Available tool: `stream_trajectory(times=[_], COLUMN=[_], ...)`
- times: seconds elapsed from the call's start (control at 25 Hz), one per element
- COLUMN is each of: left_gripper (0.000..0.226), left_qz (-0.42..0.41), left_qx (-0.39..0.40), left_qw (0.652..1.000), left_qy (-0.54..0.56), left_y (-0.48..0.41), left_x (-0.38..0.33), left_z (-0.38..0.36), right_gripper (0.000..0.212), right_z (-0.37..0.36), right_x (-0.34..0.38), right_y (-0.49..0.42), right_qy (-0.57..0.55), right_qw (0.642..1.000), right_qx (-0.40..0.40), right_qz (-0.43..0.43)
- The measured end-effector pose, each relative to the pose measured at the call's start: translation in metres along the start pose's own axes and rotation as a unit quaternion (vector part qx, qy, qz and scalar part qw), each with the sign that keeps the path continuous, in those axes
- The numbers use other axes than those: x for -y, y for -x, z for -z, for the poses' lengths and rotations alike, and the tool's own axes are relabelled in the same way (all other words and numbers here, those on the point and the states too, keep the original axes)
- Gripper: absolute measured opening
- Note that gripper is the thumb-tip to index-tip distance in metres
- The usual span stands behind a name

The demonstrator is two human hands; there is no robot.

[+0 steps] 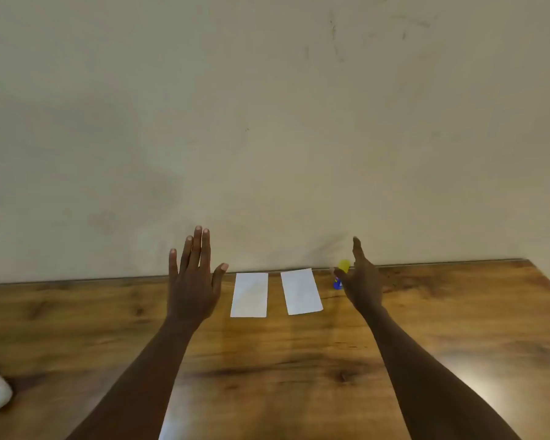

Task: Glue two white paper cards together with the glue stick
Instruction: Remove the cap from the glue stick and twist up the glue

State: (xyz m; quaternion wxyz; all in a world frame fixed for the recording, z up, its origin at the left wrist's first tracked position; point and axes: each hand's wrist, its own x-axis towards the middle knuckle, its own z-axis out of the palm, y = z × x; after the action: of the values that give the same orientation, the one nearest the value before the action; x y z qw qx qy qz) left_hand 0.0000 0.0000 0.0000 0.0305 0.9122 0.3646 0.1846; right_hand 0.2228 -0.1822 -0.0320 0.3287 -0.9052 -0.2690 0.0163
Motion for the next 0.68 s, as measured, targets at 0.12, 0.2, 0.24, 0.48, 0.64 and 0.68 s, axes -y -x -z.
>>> stream_trajectory(times=[0.12,0.2,0.24,0.48,0.64,0.68], left_gripper=[0.071,0.069,0.068,0.061,0.057,0.055], left_qz=[0.004,0.002,0.002,-0.007,-0.040,-0.042], left_qx=[-0.008,-0.004,-0.003,-0.012,-0.054,-0.069], left_qw=[1.000,1.000,1.000,1.000,0.997,0.995], left_qy=[-0.016,-0.024,-0.023,-0.009,0.038,0.061], left_y=[-0.002,-0.003,-0.005,-0.027,-0.049,-0.055], left_x=[0.002,0.006,0.007,-0.004,-0.025,-0.033], left_z=[-0.012,-0.020,-0.020,0.011,0.070,0.092], right_gripper=[0.049,0.020,0.015,0.018,0.024,0.026], right_z=[-0.013,-0.022,-0.022,0.009,0.063,0.081], right_x=[-0.011,-0.018,-0.020,0.005,0.068,0.089], right_y=[-0.006,-0.007,-0.008,-0.016,-0.024,-0.024], right_qy=[-0.068,-0.101,-0.114,-0.140,-0.183,-0.193], right_qw=[0.997,0.993,0.991,0.990,0.980,0.975], right_qx=[0.010,0.018,0.020,-0.013,-0.057,-0.072], right_qz=[-0.036,-0.063,-0.072,-0.033,0.057,0.084])
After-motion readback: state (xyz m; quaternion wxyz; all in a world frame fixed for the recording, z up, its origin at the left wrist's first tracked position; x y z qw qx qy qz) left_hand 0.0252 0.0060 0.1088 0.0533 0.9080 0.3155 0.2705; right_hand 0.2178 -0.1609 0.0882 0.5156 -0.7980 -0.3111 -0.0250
